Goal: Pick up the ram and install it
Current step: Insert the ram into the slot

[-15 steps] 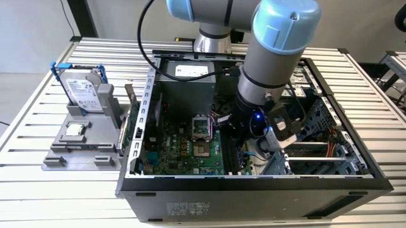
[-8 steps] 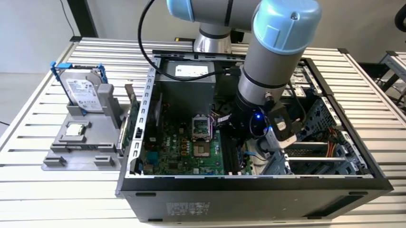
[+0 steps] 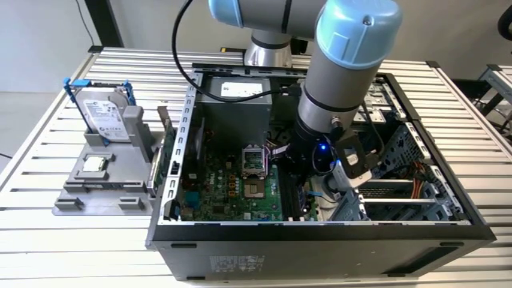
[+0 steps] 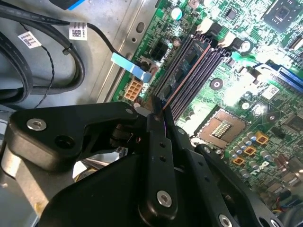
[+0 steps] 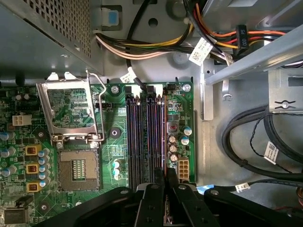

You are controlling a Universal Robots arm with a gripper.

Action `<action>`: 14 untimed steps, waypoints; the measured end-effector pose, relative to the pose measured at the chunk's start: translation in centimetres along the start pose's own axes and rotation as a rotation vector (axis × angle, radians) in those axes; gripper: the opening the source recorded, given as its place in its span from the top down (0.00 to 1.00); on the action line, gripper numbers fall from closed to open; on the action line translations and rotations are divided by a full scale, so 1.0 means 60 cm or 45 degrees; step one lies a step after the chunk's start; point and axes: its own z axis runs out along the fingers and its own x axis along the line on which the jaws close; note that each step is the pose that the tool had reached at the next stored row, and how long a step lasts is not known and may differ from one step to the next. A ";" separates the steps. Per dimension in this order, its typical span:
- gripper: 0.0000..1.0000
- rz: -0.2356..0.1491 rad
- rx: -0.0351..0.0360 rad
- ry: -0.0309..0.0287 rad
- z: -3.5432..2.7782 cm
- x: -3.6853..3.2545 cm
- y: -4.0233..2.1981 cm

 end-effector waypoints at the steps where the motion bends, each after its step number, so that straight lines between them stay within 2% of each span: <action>1: 1.00 0.000 -0.0002 0.0000 -0.001 0.000 0.000; 3: 1.00 -0.001 -0.0002 0.0001 -0.003 0.000 0.000; 5: 1.00 -0.001 -0.0044 0.0019 -0.007 0.000 0.000; 8: 1.00 -0.001 -0.0055 0.0032 -0.005 0.000 0.000; 14: 1.00 -0.007 -0.0015 0.0034 0.000 0.000 0.000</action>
